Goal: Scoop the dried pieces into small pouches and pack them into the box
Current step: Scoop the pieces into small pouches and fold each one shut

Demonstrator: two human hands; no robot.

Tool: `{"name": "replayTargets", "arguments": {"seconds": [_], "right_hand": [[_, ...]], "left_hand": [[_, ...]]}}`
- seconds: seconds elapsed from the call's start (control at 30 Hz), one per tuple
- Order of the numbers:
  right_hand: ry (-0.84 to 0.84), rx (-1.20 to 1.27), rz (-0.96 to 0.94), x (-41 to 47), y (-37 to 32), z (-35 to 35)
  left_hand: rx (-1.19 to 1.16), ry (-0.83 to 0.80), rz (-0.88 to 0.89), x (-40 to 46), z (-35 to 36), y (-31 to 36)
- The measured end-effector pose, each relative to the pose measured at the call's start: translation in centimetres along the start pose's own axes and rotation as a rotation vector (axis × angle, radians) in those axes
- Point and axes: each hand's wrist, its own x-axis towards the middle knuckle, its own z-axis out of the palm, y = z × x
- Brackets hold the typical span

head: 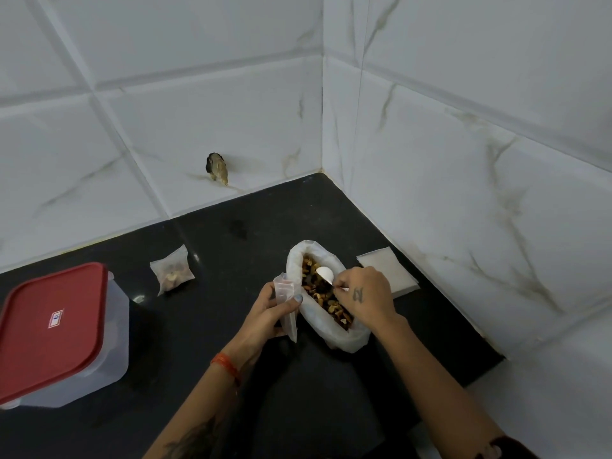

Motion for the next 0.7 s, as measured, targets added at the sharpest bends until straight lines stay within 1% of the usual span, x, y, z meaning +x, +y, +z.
{"name": "replayTargets", "arguments": {"seconds": [0.1,0.17,0.23,0.3,0.4,0.5,0.57,0.63,0.7], "right_hand": [[0.046,0.004,0.007,0.1,0.1,-0.6],[0.057,-0.063,0.017,0.0,0.2,-0.7],[0.010,-0.118,0.003,-0.1,0.1,-0.3],[-0.040,-0.089,-0.009,-0.2,-0.1,0.0],[-0.082,0.040,0.029,0.1,-0.1,-0.4],[-0.189,0.222,0.157,0.8,0.4,-0.7],[-0.255,0.395,0.262,1.2,0.4,-1.0],[-0.283,0.581,0.366,1.4,0.2,-1.4],[-0.311,0.675,0.451,1.6,-0.1,-1.8]], "left_hand": [[-0.006,-0.006,-0.007,0.0,0.0,0.1],[-0.012,-0.014,-0.014,0.0,0.1,0.1],[-0.024,-0.021,-0.016,0.1,0.2,0.1],[-0.032,-0.023,-0.012,0.1,0.3,0.1],[-0.040,-0.023,-0.014,0.2,0.3,-0.1],[-0.053,-0.025,-0.024,0.4,0.2,-0.2],[-0.056,-0.035,-0.024,0.4,0.2,-0.2],[-0.059,-0.036,-0.020,0.4,0.3,-0.1],[-0.061,-0.031,-0.018,0.4,0.4,0.0]]}}
